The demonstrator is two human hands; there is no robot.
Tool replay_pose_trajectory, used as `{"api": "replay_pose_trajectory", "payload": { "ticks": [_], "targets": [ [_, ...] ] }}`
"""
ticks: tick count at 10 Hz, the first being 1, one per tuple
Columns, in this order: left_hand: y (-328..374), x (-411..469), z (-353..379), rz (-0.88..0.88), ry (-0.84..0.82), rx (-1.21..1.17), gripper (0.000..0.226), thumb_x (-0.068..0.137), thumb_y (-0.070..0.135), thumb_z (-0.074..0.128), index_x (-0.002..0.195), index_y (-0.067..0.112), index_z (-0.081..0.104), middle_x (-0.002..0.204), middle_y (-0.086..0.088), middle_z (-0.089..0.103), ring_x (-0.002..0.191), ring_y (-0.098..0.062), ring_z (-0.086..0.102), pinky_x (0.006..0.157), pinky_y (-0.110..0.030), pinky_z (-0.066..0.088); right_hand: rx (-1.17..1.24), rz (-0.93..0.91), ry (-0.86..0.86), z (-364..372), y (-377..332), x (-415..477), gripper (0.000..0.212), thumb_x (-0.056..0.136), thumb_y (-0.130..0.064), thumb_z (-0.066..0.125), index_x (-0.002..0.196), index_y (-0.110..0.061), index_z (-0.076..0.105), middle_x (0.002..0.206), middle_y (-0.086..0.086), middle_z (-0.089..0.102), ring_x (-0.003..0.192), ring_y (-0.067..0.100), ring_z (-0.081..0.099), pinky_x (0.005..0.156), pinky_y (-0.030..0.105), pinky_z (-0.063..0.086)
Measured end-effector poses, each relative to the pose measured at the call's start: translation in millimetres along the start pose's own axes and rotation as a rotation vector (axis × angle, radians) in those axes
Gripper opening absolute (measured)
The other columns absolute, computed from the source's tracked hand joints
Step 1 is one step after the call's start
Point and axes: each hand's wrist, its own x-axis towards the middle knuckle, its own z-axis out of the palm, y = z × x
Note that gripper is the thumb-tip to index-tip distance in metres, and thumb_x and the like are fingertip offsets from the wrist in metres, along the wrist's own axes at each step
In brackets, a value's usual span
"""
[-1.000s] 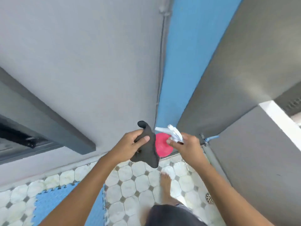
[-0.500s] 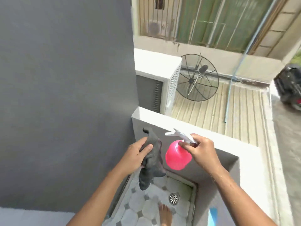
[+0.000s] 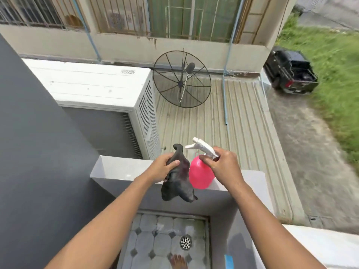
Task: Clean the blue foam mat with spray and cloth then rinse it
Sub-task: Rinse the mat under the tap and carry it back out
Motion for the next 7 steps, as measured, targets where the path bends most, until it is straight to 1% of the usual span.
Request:
{"api": "replay_pose_trajectory", "payload": {
  "ticks": [1,2,3,4,5,6,7],
  "targets": [
    [-17.5,31.4,-2.3,-0.022,0.035,0.221,0.01,0.099,0.03,0.058,0.1,0.022,0.064,0.092,-0.003,0.07,0.091,-0.029,0.067,0.077,-0.04,0.053,0.01,0.04,0.037,9.0,2.6,6.9,0.014,0.085,-0.035,0.08,0.087,-0.023,0.073,0.061,-0.005,0.058,0.057,0.007,0.05,0.054,0.025,0.036],
    [-37.4,45.0,-3.4,-0.108,0.095,0.331,0.025,0.098,0.031,0.059,0.12,0.02,0.061,0.116,-0.004,0.069,0.111,-0.028,0.063,0.094,-0.043,0.051,0.025,0.076,0.066,13.3,0.8,11.9,0.017,0.084,-0.035,0.082,0.094,-0.028,0.071,0.063,-0.014,0.058,0.06,0.002,0.055,0.055,0.019,0.035],
    [-46.0,40.3,3.1,-0.109,0.171,0.534,0.057,0.098,0.04,0.058,0.148,0.019,0.042,0.15,-0.006,0.048,0.137,-0.03,0.045,0.112,-0.046,0.039,0.094,0.133,0.04,16.2,4.4,11.5,0.02,0.081,-0.034,0.084,0.094,-0.031,0.069,0.058,-0.015,0.056,0.058,0.002,0.053,0.052,0.013,0.036],
    [-55.1,26.1,23.5,0.006,0.131,0.764,0.069,0.1,0.054,0.046,0.157,0.022,0.027,0.165,-0.007,0.025,0.152,-0.032,0.021,0.122,-0.05,0.022,0.143,0.166,0.001,18.8,16.9,4.6,0.024,0.08,-0.033,0.085,0.098,-0.031,0.069,0.076,-0.013,0.065,0.073,0.001,0.059,0.06,0.011,0.041],
    [-68.3,16.1,39.2,-0.024,-0.07,0.915,0.073,0.1,0.063,0.025,0.161,0.025,0.012,0.17,-0.004,0.007,0.157,-0.028,0.003,0.125,-0.049,0.009,0.146,0.188,0.0,21.1,24.1,-0.4,0.035,0.081,-0.035,0.084,0.113,-0.029,0.07,0.095,-0.012,0.07,0.09,0.002,0.062,0.069,0.016,0.041],
    [-72.5,13.5,39.3,-0.037,-0.11,0.969,0.09,0.084,0.071,-0.001,0.162,0.026,0.007,0.17,-0.004,0.001,0.157,-0.027,-0.001,0.125,-0.05,0.007,0.155,0.146,-0.055,17.7,22.8,-2.9,0.031,0.086,-0.025,0.079,0.114,-0.031,0.066,0.095,-0.007,0.068,0.088,0.006,0.061,0.07,0.019,0.044],
    [-62.0,19.8,25.1,-0.022,-0.071,0.942,0.078,0.098,0.068,0.022,0.162,0.026,0.008,0.17,-0.004,0.003,0.157,-0.026,0.001,0.125,-0.05,0.006,0.134,0.137,-0.125,4.9,27.0,4.2,0.045,0.087,0.0,0.062,0.115,-0.035,0.063,0.096,0.0,0.068,0.091,0.016,0.063,0.075,0.03,0.052]
  ]
}}
